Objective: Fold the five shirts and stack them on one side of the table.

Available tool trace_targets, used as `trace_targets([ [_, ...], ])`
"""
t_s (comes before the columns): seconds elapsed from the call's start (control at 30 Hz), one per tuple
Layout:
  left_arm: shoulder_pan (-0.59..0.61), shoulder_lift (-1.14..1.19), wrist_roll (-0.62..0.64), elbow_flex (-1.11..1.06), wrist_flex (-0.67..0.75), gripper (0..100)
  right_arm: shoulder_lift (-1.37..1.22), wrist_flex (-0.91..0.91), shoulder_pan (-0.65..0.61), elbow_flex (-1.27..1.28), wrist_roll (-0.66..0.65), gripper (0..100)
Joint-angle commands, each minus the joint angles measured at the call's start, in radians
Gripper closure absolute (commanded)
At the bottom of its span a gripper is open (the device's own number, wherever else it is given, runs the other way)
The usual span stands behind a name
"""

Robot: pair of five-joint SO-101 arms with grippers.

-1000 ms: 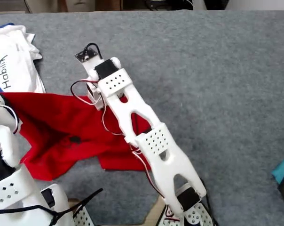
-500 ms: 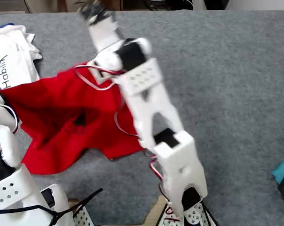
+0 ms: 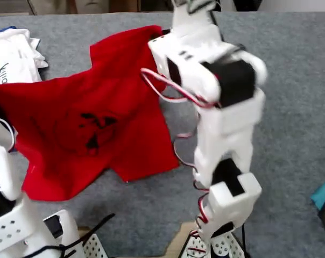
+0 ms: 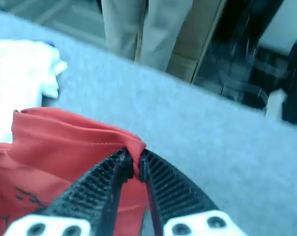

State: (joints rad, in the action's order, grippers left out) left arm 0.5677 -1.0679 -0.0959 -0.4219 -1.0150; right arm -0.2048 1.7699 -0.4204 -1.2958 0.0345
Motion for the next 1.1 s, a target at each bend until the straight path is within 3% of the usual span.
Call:
trace_targets([
  [0.0,-0.077,-0.007,0.000,0.101,0.018,98,0.120,-0.011,0.010,-0.076,-0.025,99.4],
  [0.13,-0.160,-0.012,0.023,0.178,0.015,98,0.225,-0.063,0.016,-0.139,-0.049,99.4],
  [0.23,-0.146,-0.012,0.203,0.293,-0.014,98,0.314,-0.095,0.016,-0.147,-0.091,99.4],
  [0.3,-0.137,-0.002,0.258,0.370,-0.052,98,0.369,-0.110,0.016,-0.145,-0.118,99.4],
  [0.43,-0.224,-0.008,0.267,0.450,-0.077,98,0.479,-0.181,0.036,-0.147,-0.209,99.4],
  [0.6,-0.275,-0.012,0.267,0.496,-0.098,98,0.561,-0.305,0.163,-0.145,-0.301,99.4],
  [0.8,-0.275,-0.013,0.267,0.511,-0.267,98,0.575,-0.399,0.271,-0.145,-0.405,99.4],
  [1.07,-0.276,-0.012,0.261,0.493,-0.399,98,0.568,-0.328,0.274,-0.076,-0.454,99.4],
])
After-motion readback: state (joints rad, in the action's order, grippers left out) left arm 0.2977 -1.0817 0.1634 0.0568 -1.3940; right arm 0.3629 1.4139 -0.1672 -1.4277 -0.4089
